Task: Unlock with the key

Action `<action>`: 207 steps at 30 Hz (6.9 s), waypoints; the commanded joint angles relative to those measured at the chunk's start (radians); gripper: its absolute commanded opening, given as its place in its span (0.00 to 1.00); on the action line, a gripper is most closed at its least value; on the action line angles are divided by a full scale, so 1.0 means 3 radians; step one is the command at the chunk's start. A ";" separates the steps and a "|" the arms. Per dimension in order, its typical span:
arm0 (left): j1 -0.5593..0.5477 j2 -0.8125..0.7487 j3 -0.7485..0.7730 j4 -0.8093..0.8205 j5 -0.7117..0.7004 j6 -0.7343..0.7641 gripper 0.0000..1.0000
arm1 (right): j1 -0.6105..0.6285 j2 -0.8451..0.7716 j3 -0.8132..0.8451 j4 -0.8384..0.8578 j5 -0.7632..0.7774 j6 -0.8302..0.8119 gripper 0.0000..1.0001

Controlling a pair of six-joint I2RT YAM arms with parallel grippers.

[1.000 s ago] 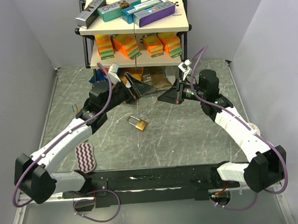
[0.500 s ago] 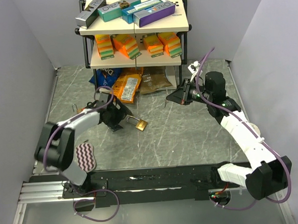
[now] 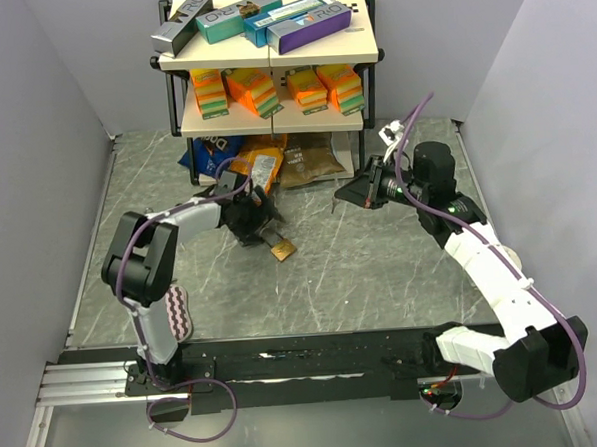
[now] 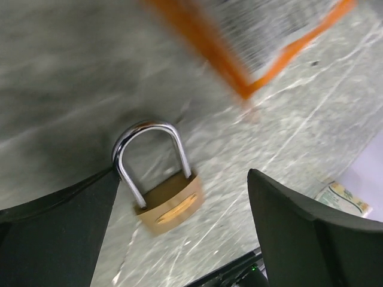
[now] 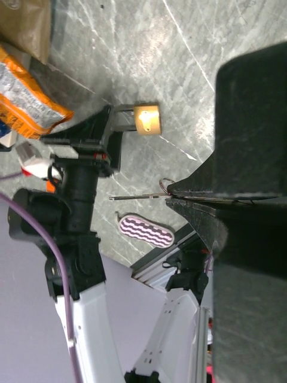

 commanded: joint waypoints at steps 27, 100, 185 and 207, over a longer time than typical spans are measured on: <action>-0.0800 0.0409 0.0839 -0.1437 -0.1182 0.1334 0.95 | -0.0003 0.0063 0.0188 -0.0043 0.0019 -0.0110 0.00; -0.0453 -0.0869 0.0573 0.0194 0.0694 -0.0926 0.01 | 0.0416 0.1239 0.0510 -0.0831 -0.0277 -0.0549 0.00; -0.0596 -0.0757 0.0568 0.0199 0.0663 -0.0900 0.01 | 0.0406 0.1423 0.0807 -0.0800 -0.0067 -0.0447 0.00; -0.0652 -0.0670 0.0629 0.0225 0.0699 -0.0911 0.01 | 0.0426 0.1678 0.1083 -0.0488 0.0137 -0.0283 0.00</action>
